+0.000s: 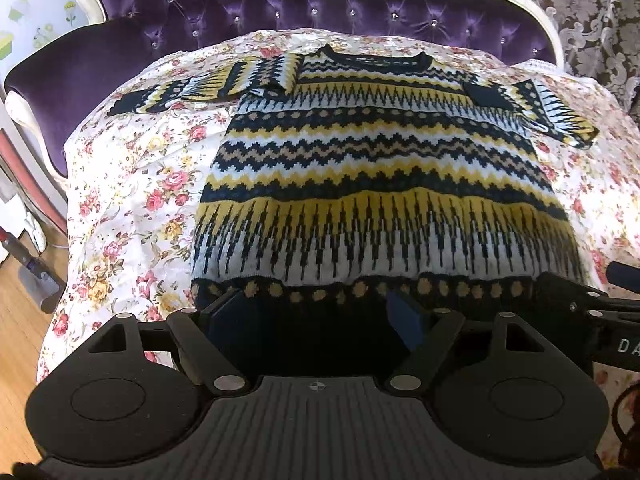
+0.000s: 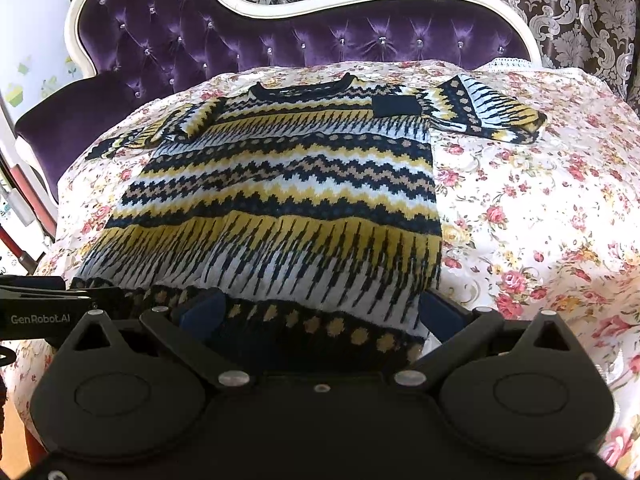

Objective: Fold small clothes

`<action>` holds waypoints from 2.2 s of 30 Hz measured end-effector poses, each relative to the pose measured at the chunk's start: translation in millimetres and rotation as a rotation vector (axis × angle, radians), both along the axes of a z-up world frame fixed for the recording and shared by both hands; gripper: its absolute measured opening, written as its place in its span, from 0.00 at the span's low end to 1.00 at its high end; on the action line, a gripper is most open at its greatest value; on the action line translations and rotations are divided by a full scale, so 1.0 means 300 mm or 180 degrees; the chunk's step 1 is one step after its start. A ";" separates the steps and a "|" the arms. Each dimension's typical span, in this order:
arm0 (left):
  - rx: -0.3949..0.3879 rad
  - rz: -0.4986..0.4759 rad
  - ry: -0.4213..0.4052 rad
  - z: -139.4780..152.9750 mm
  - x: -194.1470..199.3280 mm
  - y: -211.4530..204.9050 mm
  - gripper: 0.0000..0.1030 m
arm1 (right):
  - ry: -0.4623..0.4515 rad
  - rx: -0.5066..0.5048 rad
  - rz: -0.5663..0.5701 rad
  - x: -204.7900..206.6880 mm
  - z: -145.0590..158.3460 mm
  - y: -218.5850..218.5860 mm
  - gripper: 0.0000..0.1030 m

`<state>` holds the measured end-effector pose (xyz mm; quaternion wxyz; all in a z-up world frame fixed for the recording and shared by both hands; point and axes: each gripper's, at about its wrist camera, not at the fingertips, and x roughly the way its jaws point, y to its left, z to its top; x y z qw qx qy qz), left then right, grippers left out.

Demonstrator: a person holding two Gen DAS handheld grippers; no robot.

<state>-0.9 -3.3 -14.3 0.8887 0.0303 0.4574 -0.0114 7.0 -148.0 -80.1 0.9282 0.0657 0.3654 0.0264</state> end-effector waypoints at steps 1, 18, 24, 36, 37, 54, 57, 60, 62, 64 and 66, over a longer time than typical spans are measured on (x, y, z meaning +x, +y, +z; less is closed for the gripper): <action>-0.0001 0.0002 0.0001 0.000 0.000 0.000 0.75 | 0.0000 -0.0001 0.0001 0.000 0.000 0.000 1.00; -0.0008 0.0010 0.0004 -0.002 0.002 0.001 0.75 | -0.0002 0.0000 0.0008 0.010 0.002 -0.001 1.00; -0.0016 0.0015 0.0022 0.003 0.012 0.006 0.75 | 0.0010 0.0002 0.0024 0.018 0.002 0.007 1.00; -0.0024 0.0022 0.0031 -0.009 0.015 0.009 0.75 | 0.0018 0.0020 0.0036 0.013 -0.005 0.011 1.00; -0.0027 0.0019 0.0031 -0.009 0.015 0.009 0.75 | 0.0020 0.0027 0.0037 0.011 -0.006 0.007 1.00; 0.0001 -0.0045 -0.0063 0.031 0.047 0.017 0.75 | -0.0029 0.0166 0.0154 0.047 0.045 -0.005 1.00; -0.0008 -0.0064 -0.0147 0.064 0.078 0.023 0.75 | -0.0056 0.0281 0.0169 0.081 0.081 -0.019 1.00; -0.0097 -0.0082 -0.0262 0.113 0.113 0.047 0.75 | -0.0108 0.0456 0.0229 0.119 0.129 -0.038 1.00; -0.0168 -0.0075 -0.0387 0.153 0.145 0.071 0.75 | -0.0188 0.0554 0.0296 0.146 0.169 -0.050 1.00; -0.0257 -0.0051 -0.0502 0.187 0.183 0.106 0.75 | -0.0285 0.0634 0.0345 0.167 0.198 -0.060 1.00; -0.0421 -0.0026 -0.0597 0.210 0.227 0.154 0.75 | -0.0376 0.0648 0.0354 0.193 0.219 -0.065 1.00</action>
